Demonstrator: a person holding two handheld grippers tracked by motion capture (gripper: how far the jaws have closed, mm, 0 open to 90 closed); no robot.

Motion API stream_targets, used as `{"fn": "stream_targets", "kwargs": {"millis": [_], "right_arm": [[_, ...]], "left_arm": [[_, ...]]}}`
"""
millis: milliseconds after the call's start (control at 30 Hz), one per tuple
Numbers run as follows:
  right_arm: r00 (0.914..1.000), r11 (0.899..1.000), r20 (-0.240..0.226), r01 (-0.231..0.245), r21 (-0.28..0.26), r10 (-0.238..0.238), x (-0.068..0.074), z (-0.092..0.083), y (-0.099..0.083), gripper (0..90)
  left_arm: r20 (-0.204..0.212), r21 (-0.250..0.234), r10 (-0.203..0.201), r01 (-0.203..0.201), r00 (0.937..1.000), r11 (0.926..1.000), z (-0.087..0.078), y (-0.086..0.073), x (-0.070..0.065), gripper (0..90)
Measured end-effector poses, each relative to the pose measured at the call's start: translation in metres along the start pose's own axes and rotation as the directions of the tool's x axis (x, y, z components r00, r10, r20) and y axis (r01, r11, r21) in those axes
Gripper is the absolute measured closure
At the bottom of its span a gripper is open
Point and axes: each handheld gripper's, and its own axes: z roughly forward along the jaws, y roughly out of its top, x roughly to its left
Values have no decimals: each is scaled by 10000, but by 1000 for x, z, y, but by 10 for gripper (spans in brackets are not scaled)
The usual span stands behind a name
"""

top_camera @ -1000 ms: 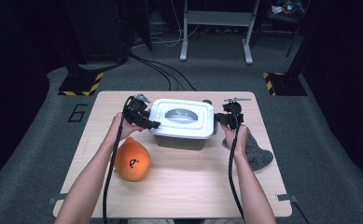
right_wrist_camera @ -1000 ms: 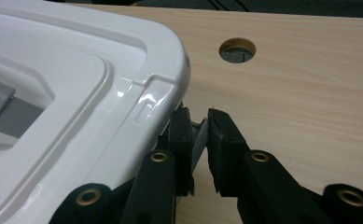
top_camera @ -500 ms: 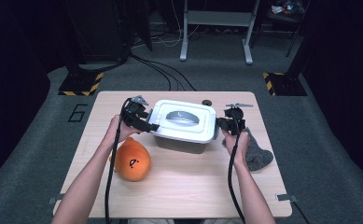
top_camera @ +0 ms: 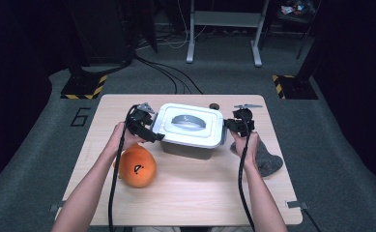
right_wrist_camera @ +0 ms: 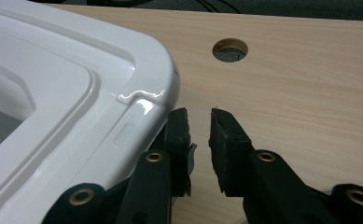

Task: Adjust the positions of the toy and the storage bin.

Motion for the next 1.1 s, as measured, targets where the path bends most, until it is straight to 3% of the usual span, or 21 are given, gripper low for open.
{"fn": "stream_targets", "kwargs": {"millis": [200, 433, 533, 700, 1100], "right_arm": [[9999, 10000, -89, 60, 57, -60, 2, -1, -1, 846], [9992, 9997, -327, -206, 90, 208, -2, -7, -5, 845], [9985, 9994, -454, -310, 130, 315, -2, -12, -9, 843], [9987, 9999, -496, -116, 114, 121, 1, -21, -15, 845], [9968, 9998, -777, -203, -92, 196, 5, -36, -31, 843]], "left_arm": [[-108, 114, 40, -38, 9999, 9999, 1, -1, 1, 120], [-197, 58, -28, 29, 9998, 10000, 4, 0, 4, 120], [-26, 21, -83, 83, 10000, 10000, 6, 0, 4, 122], [-21, -66, -47, 47, 10000, 10000, 8, 2, 1, 131], [-173, -107, -108, 106, 9998, 9999, 7, 3, 3, 137]]}}
